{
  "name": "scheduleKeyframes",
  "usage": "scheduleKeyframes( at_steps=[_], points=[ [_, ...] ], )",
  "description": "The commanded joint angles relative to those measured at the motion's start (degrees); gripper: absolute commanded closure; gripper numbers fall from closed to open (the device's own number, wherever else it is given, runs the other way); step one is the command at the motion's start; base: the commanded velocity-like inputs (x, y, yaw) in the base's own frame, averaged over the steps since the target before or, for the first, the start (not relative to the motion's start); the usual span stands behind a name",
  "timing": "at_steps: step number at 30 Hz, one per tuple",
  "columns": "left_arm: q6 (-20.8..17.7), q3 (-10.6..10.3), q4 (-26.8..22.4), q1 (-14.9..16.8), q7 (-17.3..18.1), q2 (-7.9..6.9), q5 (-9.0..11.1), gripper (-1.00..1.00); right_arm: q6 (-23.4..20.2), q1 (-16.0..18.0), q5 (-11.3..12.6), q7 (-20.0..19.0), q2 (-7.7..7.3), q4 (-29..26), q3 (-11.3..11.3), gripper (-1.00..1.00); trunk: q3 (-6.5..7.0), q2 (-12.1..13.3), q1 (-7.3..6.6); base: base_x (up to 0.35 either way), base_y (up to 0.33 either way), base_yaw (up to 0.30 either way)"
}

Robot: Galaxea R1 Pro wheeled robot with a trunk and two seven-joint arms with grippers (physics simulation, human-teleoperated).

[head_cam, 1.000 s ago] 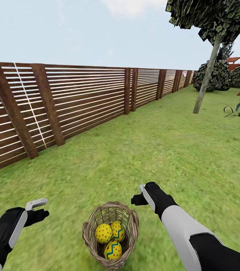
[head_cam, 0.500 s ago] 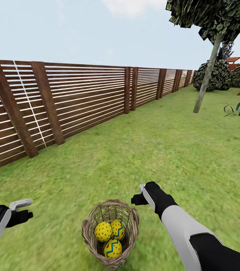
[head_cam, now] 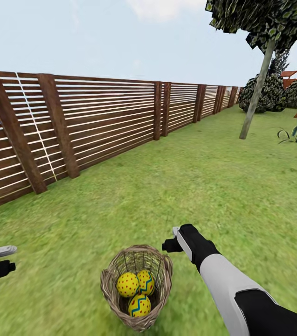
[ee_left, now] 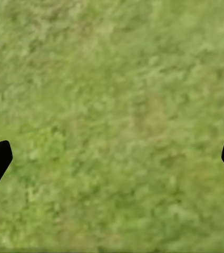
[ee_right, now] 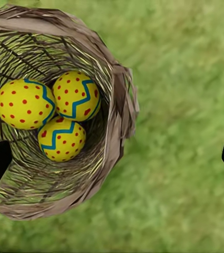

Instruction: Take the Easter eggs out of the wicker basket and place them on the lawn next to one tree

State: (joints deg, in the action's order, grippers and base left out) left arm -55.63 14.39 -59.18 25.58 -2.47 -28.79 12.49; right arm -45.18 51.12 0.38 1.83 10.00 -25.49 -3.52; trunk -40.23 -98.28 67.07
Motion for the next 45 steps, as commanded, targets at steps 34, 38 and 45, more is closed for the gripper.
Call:
scheduleKeyframes(
  at_steps=[34,38,45],
  points=[
    [-1.7,0.5,0.1,0.1,-0.5,-0.13,0.4,-1.00,2.0,0.0,0.3,0.1,0.00,-0.3,-0.1,-1.00,-6.17,-13.7,7.47,0.000,0.000,0.000],
    [-1.7,0.5,0.1,0.1,-0.5,-0.19,0.3,-1.00,2.1,0.1,0.4,0.2,0.00,-0.4,-0.1,-1.00,-6.88,-15.3,8.35,0.000,0.000,0.000],
    [-1.8,0.5,0.1,0.1,-0.4,-0.23,0.3,-1.00,1.7,0.9,0.4,0.2,0.00,-0.4,-0.1,-1.00,-8.14,-18.1,9.89,0.000,0.000,0.000]
  ],
)
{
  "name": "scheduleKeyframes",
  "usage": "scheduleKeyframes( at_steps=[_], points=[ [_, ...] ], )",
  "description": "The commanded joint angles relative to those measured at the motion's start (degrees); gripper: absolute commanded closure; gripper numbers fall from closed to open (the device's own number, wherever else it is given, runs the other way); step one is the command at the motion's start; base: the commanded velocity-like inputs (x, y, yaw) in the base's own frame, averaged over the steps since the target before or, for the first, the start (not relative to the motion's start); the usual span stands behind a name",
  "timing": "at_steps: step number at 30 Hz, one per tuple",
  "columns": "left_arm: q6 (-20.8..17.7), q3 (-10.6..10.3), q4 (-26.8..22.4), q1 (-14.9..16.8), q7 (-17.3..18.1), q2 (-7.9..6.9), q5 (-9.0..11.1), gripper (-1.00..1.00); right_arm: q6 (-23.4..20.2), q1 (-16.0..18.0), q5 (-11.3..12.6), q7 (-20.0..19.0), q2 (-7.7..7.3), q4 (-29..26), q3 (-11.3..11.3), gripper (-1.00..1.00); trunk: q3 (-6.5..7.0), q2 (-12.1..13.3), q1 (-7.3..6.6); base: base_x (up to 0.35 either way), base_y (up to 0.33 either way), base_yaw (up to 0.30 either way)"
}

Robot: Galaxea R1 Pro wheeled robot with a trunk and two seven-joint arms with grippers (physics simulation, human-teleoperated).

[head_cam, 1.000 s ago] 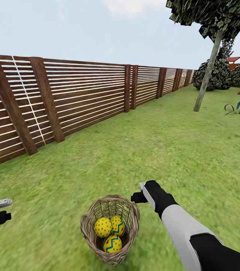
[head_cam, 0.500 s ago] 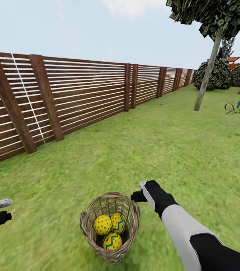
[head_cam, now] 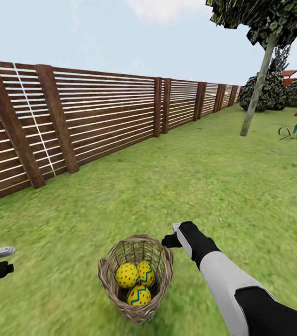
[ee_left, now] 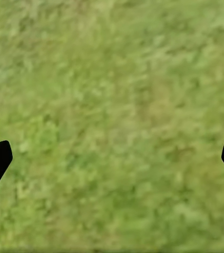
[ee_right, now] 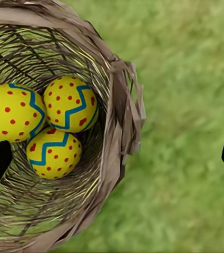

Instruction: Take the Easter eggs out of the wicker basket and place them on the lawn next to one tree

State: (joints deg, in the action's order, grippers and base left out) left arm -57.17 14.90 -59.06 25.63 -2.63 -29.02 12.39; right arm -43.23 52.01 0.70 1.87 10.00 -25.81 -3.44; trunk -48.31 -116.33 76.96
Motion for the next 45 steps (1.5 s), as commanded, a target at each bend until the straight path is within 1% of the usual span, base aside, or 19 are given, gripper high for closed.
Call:
scheduleKeyframes(
  at_steps=[1,19,45],
  points=[
    [-0.2,0.0,-0.1,0.0,-0.3,0.00,0.5,-1.00,-0.3,0.0,0.1,0.2,0.00,-0.1,-0.2,-1.00,-0.24,-0.4,0.22,0.000,0.000,0.000],
    [0.1,0.0,0.1,0.0,-0.3,0.18,0.5,-1.00,-0.3,0.2,0.0,0.1,0.00,0.1,-0.2,-1.00,-3.47,-7.7,4.17,0.000,0.000,0.000],
    [0.4,0.0,0.1,0.0,-0.4,0.30,0.5,-1.00,0.1,0.1,0.0,0.2,0.00,0.2,-0.2,-1.00,-3.47,-7.7,4.17,0.020,0.008,0.000]
  ],
)
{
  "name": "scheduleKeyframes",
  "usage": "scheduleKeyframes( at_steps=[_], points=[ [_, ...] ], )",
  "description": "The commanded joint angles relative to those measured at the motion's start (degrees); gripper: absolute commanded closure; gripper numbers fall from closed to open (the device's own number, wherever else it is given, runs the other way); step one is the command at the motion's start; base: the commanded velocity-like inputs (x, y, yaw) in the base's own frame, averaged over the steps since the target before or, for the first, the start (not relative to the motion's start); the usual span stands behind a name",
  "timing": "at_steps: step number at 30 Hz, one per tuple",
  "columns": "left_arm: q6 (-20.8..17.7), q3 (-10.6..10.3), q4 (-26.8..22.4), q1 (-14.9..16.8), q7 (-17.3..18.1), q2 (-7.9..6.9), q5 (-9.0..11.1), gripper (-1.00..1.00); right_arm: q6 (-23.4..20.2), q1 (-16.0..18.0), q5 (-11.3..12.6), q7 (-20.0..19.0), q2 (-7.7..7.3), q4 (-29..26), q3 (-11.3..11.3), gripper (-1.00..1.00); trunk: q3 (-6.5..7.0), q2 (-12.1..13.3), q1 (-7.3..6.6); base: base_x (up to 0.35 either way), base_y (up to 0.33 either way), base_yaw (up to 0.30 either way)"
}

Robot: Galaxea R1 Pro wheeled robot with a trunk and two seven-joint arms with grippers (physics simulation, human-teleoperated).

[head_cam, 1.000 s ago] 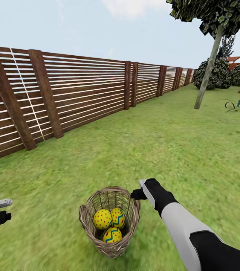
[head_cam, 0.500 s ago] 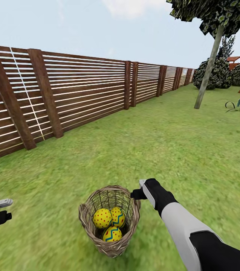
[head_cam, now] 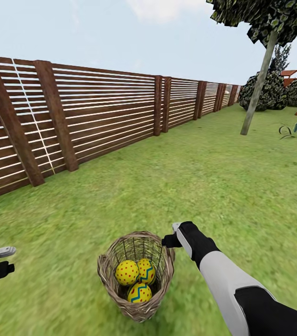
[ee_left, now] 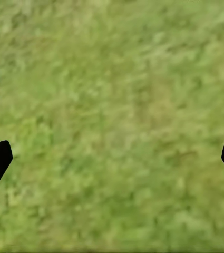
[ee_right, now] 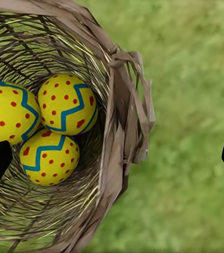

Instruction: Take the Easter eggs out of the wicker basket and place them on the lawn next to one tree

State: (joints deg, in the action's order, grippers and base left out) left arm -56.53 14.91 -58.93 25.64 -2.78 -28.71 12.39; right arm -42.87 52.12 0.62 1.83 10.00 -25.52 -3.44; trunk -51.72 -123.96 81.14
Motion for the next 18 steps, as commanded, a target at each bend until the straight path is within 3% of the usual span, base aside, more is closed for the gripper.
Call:
scheduleKeyframes(
  at_steps=[1,11,18],
  points=[
    [-0.3,0.0,0.0,0.0,-0.3,-0.01,0.5,-1.00,-0.3,0.0,0.1,0.2,0.00,-0.1,-0.2,-1.00,-0.06,0.0,-0.01,0.007,0.002,0.000],
    [-0.3,0.0,0.0,0.0,-0.3,0.02,0.4,-1.00,-0.4,0.0,0.0,0.1,0.00,0.0,-0.3,-1.00,-0.06,0.0,-0.01,0.132,0.041,0.000],
    [-0.2,0.0,0.0,0.0,-0.3,0.00,0.4,-1.00,-0.3,0.0,0.0,0.2,0.00,0.0,-0.3,-1.00,-0.06,0.0,-0.01,0.036,0.008,0.000]
  ],
)
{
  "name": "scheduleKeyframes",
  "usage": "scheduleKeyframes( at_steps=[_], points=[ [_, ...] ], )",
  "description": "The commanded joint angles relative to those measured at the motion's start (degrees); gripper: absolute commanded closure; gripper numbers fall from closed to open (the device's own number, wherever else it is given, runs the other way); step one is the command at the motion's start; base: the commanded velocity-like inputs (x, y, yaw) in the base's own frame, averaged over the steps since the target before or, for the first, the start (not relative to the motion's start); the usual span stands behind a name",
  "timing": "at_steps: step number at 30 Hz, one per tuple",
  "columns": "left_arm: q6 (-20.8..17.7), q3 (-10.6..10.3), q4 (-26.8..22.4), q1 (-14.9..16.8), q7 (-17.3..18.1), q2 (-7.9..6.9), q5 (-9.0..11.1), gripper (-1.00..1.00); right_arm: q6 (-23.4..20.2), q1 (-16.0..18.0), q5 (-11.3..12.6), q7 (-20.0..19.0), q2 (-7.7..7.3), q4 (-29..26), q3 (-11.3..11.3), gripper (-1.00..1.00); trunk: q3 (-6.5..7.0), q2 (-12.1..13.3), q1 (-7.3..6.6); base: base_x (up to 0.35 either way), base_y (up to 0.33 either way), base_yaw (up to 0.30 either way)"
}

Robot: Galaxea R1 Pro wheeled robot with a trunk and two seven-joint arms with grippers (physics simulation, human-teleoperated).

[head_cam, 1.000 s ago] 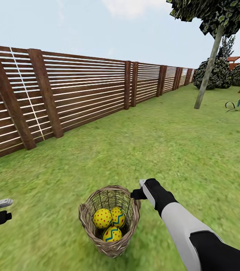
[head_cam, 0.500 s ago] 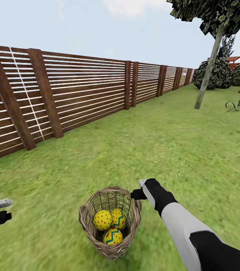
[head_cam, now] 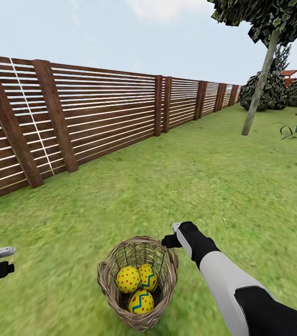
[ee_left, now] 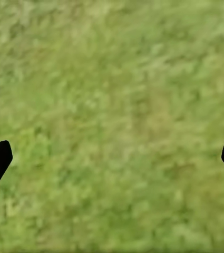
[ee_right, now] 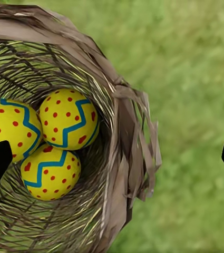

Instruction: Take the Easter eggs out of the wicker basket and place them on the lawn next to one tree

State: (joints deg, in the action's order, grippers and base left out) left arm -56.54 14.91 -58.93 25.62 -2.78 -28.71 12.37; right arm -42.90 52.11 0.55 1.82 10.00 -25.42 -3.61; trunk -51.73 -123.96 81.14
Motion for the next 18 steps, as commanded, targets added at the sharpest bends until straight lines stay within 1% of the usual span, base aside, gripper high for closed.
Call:
scheduleKeyframes(
  at_steps=[1,12,18],
  points=[
    [-0.2,0.0,0.0,0.0,-0.3,0.01,0.5,-1.00,-0.3,0.0,0.1,0.2,0.00,-0.1,-0.2,-1.00,-0.06,0.0,-0.01,0.015,0.002,0.000],
    [-0.2,0.0,0.0,0.0,-0.3,0.05,0.5,-1.00,-0.3,0.0,0.1,0.2,0.00,0.0,-0.2,-1.00,-0.06,0.0,-0.01,0.003,0.000,0.000],
    [-0.2,0.0,0.0,0.0,-0.4,-0.02,0.5,-1.00,-0.3,0.0,0.1,0.1,0.00,0.0,-0.2,-1.00,-1.13,-2.4,1.31,0.000,0.000,0.000]
  ],
)
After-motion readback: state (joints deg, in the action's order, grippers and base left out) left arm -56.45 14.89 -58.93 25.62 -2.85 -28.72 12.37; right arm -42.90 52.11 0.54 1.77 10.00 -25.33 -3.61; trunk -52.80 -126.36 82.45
